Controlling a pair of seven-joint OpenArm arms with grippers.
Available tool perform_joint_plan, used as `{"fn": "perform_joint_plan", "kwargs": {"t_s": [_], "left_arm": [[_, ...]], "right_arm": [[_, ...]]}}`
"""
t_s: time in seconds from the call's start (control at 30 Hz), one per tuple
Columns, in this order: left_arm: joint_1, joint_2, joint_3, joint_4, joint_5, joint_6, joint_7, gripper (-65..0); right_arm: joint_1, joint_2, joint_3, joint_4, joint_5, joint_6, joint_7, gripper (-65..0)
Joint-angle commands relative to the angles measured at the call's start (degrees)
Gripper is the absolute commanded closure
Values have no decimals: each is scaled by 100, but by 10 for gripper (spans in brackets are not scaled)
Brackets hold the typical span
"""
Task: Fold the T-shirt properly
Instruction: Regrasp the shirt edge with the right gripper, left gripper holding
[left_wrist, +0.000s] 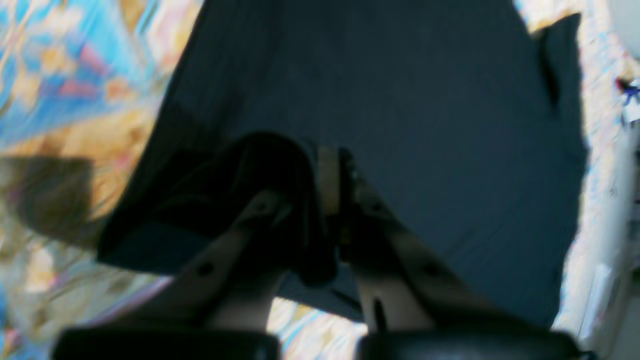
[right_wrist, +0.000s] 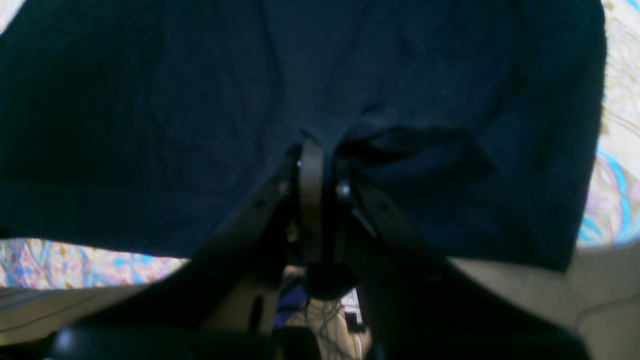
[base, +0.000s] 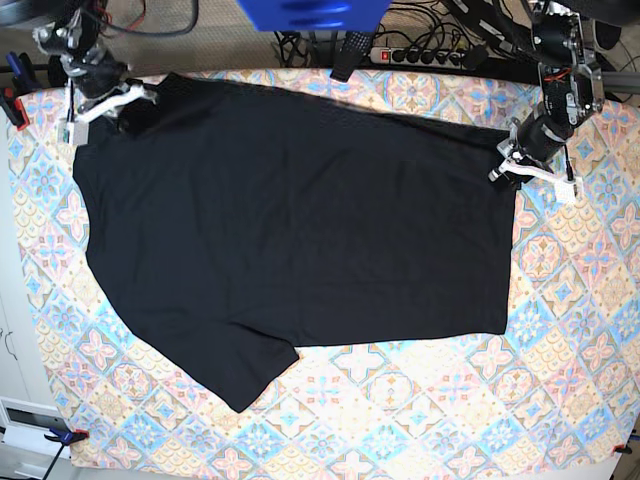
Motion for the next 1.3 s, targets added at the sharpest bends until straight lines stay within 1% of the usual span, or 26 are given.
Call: {"fn": "perform_joint_plan", "kwargs": {"t_s": [0.0,0.17,0.27,0.43,0.5,0.8,0.97,1.03,1.07,1.17,1.27], "left_arm": [[-92,-22,-20,-86,-34,-21,-18,0],[-426,4,-20,-850,-69,-21,-18,0],[-610,110,-20,-1255,-34,-21,-18,0],[-883,154,-20,-1730,-34,-21,-18,0],[-927,162,-20,-1826,-34,-21,-18,0],[-997,171,-20,-1835,-34,-21,-53,-1],[-997,171,-28,-1835,-34,-21,-62,-9],[-997,171,-55,-1826,-52,-21,-36,-47],[-997,171,-64,-1818,-69,-21,-27,-82],[-997,162,-64,-1791,-96,-12,-18,-197],[-953,127,-81,-1677,-113,-12,-27,-275]], "right_arm": [[121,62,42,98,40,37,29,0],[702,53,15,80,-198,37,-77,0],[1168,53,-2,45,-374,37,-112,0],[1634,53,-11,-307,-541,37,-121,-2],[1836,53,-37,-535,-541,37,-121,-2],[2601,53,-547,-1538,-558,37,-86,-3],[2908,53,-547,-1960,-558,37,-68,-9],[2926,53,-521,-1977,-567,37,-68,-46],[2917,62,-521,-1942,-567,37,-86,-76],[2900,229,-521,-1775,-567,37,-121,-172],[2645,264,-521,-1511,-558,37,-121,-252]]}}
